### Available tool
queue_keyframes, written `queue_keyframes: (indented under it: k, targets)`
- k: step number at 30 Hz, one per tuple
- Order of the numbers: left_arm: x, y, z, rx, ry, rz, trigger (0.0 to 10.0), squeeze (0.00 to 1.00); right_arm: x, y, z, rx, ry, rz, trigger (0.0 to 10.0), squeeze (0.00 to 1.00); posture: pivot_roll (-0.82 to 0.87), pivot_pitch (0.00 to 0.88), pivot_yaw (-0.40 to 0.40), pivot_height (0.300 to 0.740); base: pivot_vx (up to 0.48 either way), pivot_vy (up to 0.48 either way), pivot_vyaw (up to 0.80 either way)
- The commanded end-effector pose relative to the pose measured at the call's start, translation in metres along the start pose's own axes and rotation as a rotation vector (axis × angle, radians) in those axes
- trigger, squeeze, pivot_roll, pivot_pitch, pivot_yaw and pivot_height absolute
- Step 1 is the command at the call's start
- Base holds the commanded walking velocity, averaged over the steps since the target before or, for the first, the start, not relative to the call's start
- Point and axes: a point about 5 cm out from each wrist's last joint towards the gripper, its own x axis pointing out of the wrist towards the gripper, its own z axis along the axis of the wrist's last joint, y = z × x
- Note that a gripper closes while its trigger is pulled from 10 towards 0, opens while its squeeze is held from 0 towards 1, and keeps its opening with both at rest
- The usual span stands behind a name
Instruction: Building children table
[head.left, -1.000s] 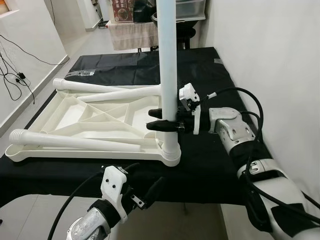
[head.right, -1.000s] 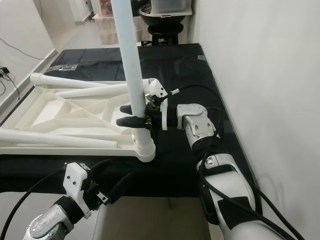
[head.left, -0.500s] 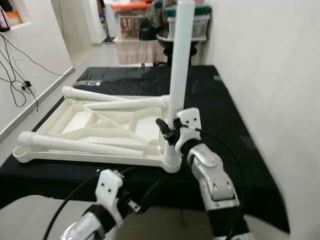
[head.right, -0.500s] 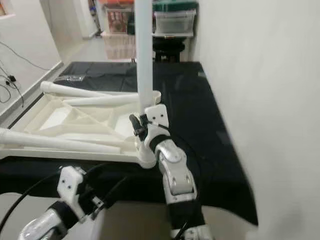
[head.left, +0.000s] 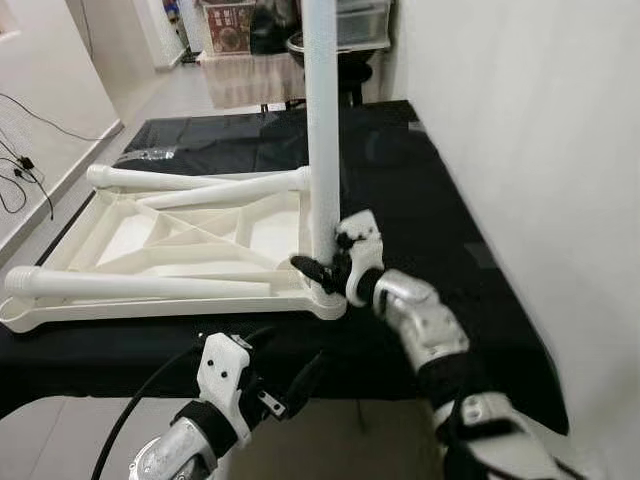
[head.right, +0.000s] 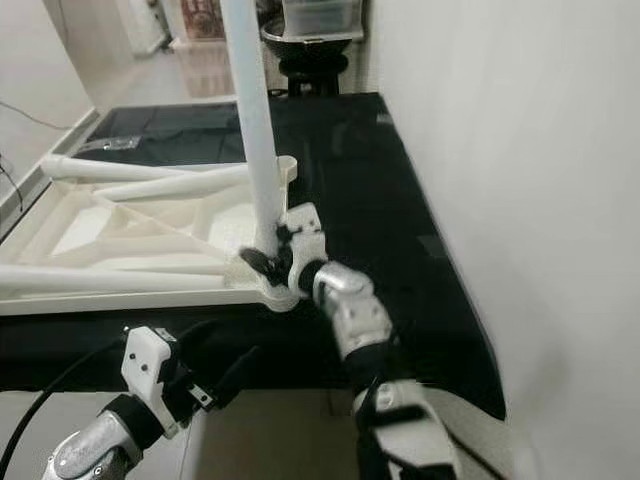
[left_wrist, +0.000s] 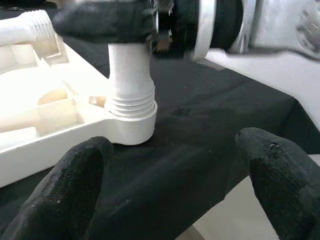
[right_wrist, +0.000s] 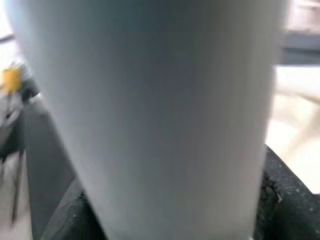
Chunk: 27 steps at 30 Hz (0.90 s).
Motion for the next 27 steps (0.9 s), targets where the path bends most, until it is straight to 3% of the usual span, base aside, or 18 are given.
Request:
queue_keyframes:
  k: [1,4,9,12,13,14,21,27]
  targets:
    - [-0.002,0.0,-0.001,0.012,0.006,0.012,10.0,0.0,0.001,0.002,-0.008,-0.016,0.028,0.077,10.0,0.0,0.05,0.07,0.024,0.74,0.0,0.0,0.0]
    - [-0.004,-0.002,0.002,0.015,-0.002,0.015,10.0,0.0,0.002,-0.004,-0.002,-0.023,0.035,0.111,10.0,0.0,0.06,0.072,0.023,0.74,0.0,0.0,0.0]
    - [-0.013,-0.008,0.006,0.015,0.001,0.01,10.0,0.0,0.002,-0.003,0.003,-0.052,0.093,0.301,10.0,0.0,0.07,0.085,0.026,0.74,0.0,0.0,0.0]
    - [-0.017,-0.013,0.006,0.014,0.012,-0.004,10.0,0.0,0.003,-0.004,0.003,-0.057,0.108,0.301,10.0,0.0,0.08,0.092,0.024,0.74,0.0,0.0,0.0]
    - [-0.019,-0.016,0.006,0.013,0.02,-0.012,10.0,0.0,0.005,-0.007,0.004,-0.047,0.097,0.272,4.0,0.0,0.08,0.094,0.026,0.74,0.0,0.0,0.0]
    - [-0.019,-0.017,0.005,0.013,0.021,-0.013,10.0,0.0,0.005,-0.007,0.004,-0.044,0.092,0.266,0.0,0.0,0.08,0.094,0.026,0.74,0.0,0.0,0.0]
    - [-0.022,-0.011,0.004,0.025,0.039,0.0,10.0,0.0,0.001,-0.012,0.004,-0.02,0.055,0.246,0.0,0.0,0.07,0.093,0.039,0.74,0.0,0.0,0.0]
    - [-0.021,-0.005,0.004,0.023,0.044,0.016,10.0,0.0,-0.016,-0.024,-0.005,-0.087,0.085,0.15,0.0,0.0,0.03,0.103,0.042,0.74,0.0,0.0,0.0]
